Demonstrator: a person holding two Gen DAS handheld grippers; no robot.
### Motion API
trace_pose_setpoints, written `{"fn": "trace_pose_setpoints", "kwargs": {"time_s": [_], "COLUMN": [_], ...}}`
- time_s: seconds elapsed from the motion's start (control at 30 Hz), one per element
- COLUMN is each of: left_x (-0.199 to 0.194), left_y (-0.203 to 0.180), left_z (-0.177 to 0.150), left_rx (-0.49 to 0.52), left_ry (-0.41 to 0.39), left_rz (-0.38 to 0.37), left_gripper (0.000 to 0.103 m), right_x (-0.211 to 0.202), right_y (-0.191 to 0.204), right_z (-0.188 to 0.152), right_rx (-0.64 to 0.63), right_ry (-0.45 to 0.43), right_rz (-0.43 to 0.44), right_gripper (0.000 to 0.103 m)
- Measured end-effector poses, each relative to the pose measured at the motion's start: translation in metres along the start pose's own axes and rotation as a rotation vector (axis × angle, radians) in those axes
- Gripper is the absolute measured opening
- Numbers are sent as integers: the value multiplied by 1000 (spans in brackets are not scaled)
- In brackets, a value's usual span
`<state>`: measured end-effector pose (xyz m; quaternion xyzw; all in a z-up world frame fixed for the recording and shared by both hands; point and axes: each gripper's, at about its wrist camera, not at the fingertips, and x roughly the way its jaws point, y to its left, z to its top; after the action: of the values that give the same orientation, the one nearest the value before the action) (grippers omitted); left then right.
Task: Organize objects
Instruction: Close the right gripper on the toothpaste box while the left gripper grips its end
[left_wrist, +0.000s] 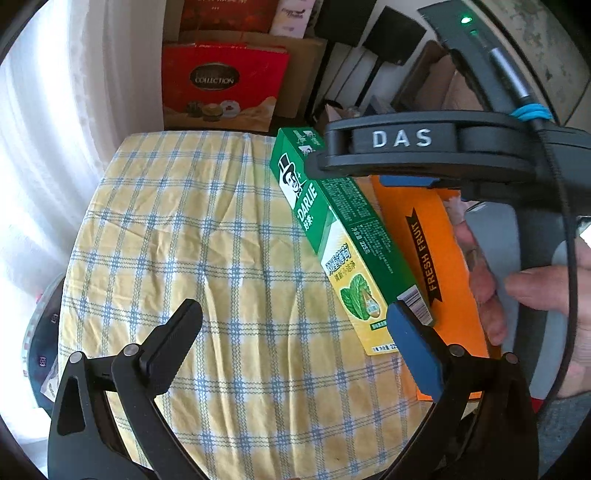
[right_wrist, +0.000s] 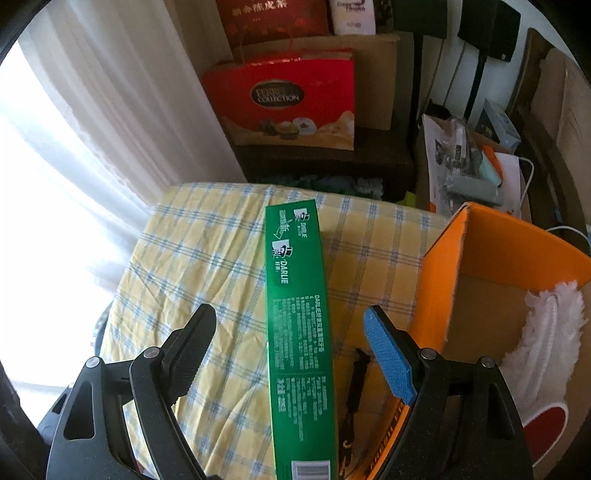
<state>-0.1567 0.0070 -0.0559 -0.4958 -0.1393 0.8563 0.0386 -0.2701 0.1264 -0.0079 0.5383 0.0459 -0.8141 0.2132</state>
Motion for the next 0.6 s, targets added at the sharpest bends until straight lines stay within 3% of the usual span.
{"fn": "trace_pose_setpoints", "kwargs": {"time_s": [0.23,0.43,0.57,0.6], "left_x": [6,10,11,11], "left_y": [2,-3,-4,-4], "left_z": [-1,-4,-5,-5], "left_rx": [-10,-7,-6,-10], "left_ry": [12,21,22,23], "left_rz": [-15,-33,-38,-41], "left_gripper": [100,99,98,98], "right_x": [17,20,20,20], "right_y": [7,12,17,18], "right_z": [2,-1,-3,-4], "right_rx": [-45,-91,-124,-135], "right_ry": [41,53,62,63], "right_rz": [-35,-84,-82,-93], "right_gripper": [83,77,55,54]}}
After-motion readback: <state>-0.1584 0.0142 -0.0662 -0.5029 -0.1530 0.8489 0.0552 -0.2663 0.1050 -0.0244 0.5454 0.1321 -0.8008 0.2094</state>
